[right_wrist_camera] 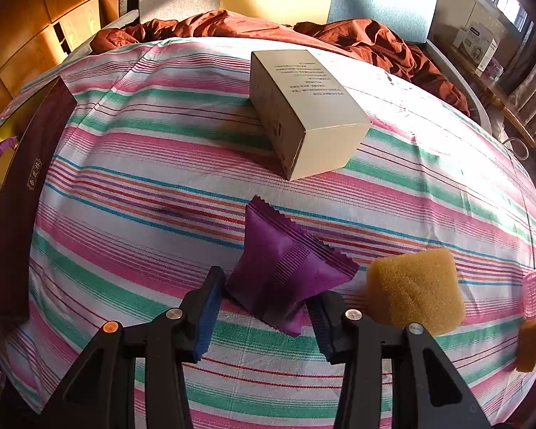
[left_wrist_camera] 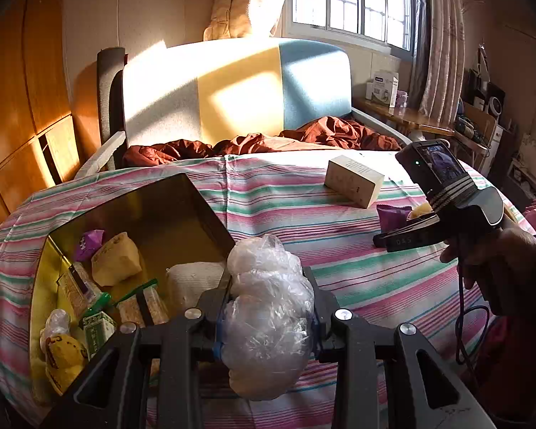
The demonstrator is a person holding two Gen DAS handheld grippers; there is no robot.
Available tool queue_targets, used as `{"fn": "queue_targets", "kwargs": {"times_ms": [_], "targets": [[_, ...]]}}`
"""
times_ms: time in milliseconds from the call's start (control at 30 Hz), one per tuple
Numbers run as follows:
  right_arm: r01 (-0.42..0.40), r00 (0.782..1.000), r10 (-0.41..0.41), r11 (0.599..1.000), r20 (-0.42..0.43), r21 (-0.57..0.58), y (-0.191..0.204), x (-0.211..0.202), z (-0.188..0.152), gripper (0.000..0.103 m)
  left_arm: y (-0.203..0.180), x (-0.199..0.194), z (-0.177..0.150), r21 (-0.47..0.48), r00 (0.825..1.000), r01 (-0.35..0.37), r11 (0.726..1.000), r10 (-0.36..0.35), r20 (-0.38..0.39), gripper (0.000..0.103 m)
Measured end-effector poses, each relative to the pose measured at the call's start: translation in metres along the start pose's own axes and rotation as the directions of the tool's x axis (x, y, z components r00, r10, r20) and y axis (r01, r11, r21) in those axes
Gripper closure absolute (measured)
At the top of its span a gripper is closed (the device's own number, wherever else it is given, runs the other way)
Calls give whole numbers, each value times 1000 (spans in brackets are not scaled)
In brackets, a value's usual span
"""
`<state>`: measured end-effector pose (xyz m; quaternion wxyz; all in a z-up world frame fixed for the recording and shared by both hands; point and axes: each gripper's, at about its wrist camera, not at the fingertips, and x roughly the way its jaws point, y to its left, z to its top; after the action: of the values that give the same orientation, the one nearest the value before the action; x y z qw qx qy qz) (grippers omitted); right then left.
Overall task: Organize objects
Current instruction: 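Drop the plastic bag into the tray with the left gripper while the right holds the packet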
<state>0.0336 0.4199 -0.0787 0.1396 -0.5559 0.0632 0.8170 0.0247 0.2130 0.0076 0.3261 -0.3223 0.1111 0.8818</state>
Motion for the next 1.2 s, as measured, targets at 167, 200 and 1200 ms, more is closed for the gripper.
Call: {"fn": "queue_targets", "kwargs": {"times_ms": [167,200,1200], "targets": [[9,1000,-9,1000,4,-8,2,0,-1,57,29,-3,-5,-59,999,-41,997,40,-10,69],[11,1000,-11,1000,5,-10,3,0,-1,57,35,-4,-6,-75,999,-46,996,45,-13,69],[36,999,-35,999,9,-36,13,-5,-5,57,219,43,-2,-563,990,-90,822,14,-138,51]]}}
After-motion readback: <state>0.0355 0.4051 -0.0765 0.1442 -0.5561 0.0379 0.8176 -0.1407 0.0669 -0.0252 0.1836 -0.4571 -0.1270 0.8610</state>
